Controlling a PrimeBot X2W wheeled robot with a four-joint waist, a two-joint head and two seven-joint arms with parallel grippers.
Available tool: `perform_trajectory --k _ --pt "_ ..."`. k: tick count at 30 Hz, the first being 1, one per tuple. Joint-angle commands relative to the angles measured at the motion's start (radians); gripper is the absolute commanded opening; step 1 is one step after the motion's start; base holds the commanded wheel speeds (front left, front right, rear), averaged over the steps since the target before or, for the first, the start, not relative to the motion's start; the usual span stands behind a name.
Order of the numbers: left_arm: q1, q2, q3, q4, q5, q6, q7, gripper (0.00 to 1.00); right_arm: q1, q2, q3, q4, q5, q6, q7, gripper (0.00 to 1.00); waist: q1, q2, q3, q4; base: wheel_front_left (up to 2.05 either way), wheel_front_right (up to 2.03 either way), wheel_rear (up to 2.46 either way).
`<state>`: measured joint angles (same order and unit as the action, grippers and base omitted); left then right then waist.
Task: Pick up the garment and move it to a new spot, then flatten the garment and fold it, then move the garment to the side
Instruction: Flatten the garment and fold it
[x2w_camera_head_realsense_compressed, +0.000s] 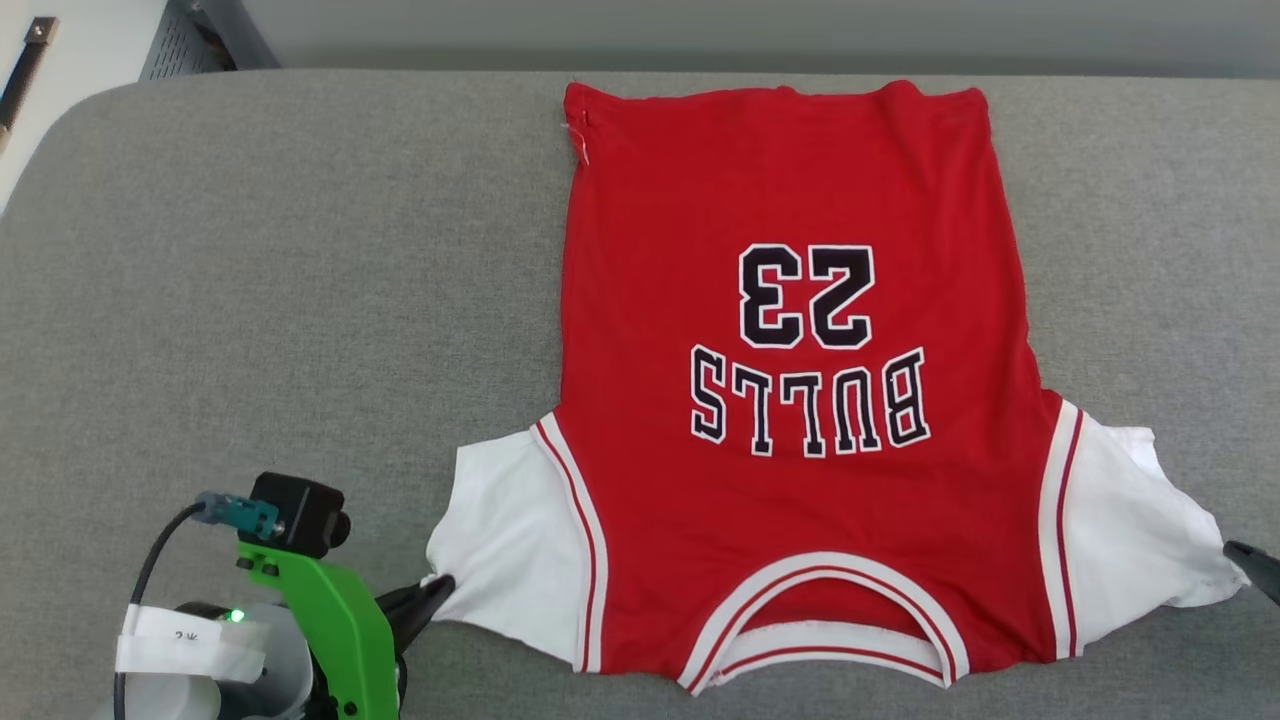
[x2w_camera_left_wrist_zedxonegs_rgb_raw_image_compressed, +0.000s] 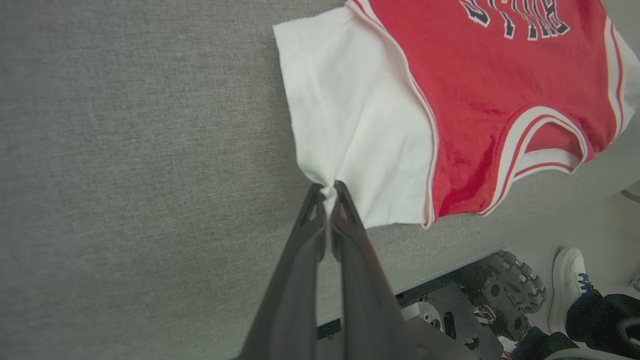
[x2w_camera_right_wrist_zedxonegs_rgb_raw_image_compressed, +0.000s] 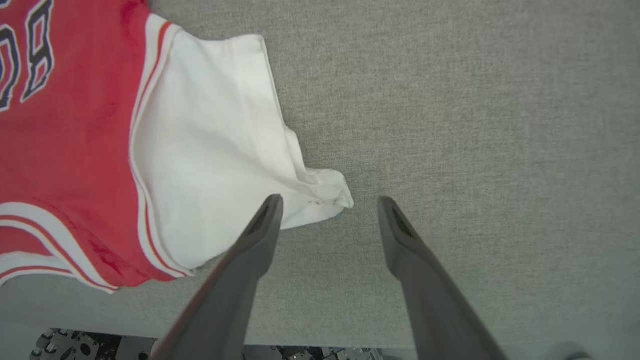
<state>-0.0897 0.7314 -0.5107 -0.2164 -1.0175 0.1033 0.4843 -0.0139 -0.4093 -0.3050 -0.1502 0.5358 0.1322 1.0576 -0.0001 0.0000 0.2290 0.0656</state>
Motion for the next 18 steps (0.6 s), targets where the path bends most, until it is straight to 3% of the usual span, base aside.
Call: perform_trajectory --k 1,9,18 --pt "-0.022 0.012 -0.006 -0.028 0.018 0.016 0.016 0.0 -0.035 0.0 0.0 -0.021 0.011 -0.002 0.019 1.0 0.0001 0.0 0.063 0.027 0.0 0.0 0.0" --pt "-0.061 0.036 -0.038 -0.175 0.087 0.069 0.078 0.0 -0.29 -0.028 0.011 -0.079 0.049 -0.002 0.144 1.0 0.0001 0.0 0.222 0.089 0.0 0.0 0.0" --pt "-0.12 0.03 -0.072 -0.241 0.159 0.06 0.089 0.0 -0.728 -0.039 0.083 0.037 -0.034 -0.002 0.343 1.0 0.0001 0.0 0.382 0.187 0.0 0.0 0.0"
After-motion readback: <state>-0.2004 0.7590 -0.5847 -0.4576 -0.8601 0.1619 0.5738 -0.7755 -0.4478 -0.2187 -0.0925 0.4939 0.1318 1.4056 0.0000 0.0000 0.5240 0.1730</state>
